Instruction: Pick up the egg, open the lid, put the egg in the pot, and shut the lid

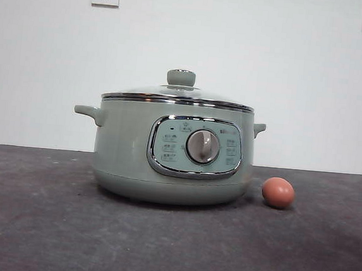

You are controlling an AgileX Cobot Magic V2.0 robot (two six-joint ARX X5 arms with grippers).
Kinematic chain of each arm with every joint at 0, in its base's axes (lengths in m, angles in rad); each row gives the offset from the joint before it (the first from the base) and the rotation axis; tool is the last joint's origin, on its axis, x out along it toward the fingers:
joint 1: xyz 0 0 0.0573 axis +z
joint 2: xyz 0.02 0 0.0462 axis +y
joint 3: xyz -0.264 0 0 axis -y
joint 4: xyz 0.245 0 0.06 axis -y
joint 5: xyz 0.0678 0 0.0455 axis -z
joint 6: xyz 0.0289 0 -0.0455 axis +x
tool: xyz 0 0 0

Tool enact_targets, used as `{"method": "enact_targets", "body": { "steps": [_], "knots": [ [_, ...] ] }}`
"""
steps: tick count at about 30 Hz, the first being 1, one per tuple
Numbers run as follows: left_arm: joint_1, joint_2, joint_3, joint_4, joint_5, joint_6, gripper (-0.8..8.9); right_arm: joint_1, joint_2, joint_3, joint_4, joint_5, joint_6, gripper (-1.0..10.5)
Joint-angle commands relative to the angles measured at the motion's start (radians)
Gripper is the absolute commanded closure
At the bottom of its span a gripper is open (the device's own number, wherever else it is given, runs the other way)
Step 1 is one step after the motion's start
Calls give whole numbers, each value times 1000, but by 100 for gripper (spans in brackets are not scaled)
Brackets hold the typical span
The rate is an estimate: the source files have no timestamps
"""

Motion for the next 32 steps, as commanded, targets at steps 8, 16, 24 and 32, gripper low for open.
{"method": "enact_targets", "body": {
  "steps": [8,16,24,32],
  "knots": [
    [3,-1,-2,13,2,-138,817,0,-2,-9,6,2,90,946],
    [3,1,37,6,67,-201,820,0,-2,8,26,-8,273,956],
    [3,64,162,-13,117,-276,820,0,31,182,27,-12,314,958],
    [3,238,410,-98,217,-256,820,0,224,481,-148,-53,322,958]
  ]
}}
